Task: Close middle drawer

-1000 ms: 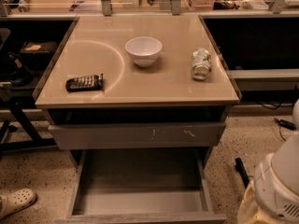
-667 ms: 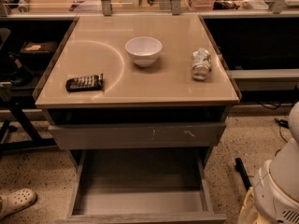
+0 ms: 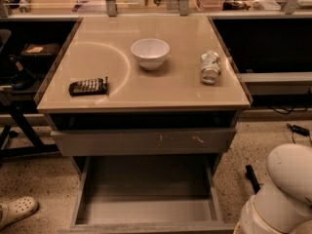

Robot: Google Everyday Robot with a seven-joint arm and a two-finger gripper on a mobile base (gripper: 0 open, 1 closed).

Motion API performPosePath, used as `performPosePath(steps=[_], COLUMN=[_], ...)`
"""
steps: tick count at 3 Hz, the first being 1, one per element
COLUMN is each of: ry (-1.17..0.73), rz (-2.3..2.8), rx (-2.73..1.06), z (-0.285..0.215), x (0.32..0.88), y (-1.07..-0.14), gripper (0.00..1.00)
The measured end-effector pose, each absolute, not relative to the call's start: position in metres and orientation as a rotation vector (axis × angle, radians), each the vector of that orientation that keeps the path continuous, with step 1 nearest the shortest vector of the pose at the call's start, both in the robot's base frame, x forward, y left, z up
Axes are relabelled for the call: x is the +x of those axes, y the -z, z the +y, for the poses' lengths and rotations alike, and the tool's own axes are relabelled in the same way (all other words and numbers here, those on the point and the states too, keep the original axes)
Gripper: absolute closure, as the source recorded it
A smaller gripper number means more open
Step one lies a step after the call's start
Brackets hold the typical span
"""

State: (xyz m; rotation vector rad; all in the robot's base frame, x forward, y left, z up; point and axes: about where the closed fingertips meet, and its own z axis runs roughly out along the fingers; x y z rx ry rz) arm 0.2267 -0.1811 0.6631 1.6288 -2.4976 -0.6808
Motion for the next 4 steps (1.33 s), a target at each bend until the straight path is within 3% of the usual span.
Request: performPosePath(steps=[2,4], ry=[0.88,0.981], rz=[-2.544,-2.55], rx=[1.466,1.489], z=[-0.15,-0.135], x=[0.234,0.244], y=[-0.526,-0.495], gripper=[1.0,1.0])
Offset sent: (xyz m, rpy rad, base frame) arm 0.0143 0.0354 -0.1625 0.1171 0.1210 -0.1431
